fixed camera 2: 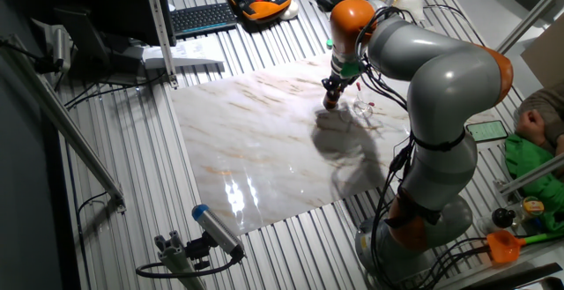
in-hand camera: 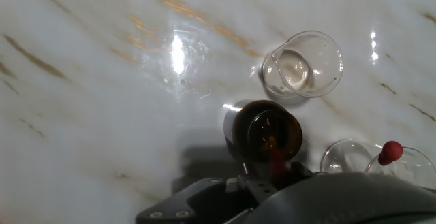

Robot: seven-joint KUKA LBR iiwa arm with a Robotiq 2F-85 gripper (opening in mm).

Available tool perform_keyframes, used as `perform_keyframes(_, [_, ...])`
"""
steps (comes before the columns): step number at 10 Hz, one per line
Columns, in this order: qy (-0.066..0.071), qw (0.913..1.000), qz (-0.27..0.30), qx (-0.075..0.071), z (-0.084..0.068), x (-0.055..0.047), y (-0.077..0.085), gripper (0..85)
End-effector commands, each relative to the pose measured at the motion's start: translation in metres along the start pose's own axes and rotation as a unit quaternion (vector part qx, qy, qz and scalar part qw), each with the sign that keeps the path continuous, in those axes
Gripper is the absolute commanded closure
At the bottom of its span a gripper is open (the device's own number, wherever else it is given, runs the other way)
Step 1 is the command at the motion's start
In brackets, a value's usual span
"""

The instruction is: Transfer liquid using a dropper

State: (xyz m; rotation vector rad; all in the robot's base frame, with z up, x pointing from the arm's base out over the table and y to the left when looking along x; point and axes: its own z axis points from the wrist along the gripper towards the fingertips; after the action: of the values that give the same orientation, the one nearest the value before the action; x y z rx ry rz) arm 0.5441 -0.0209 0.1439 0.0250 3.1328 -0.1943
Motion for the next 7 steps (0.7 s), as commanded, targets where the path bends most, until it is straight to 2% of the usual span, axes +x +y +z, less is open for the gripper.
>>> perform_keyframes(1, [0.001, 1.0, -0.002, 0.0, 0.0, -0.0008, -0.0004, 68.0])
perform_keyframes(3, [0.001, 1.0, -0.007, 0.001, 0.0003, -0.0052, -0.0032, 68.0])
perform_keyframes(7, [0.002, 0.9999, -0.012, -0.001, 0.0012, -0.0052, -0.0034, 68.0])
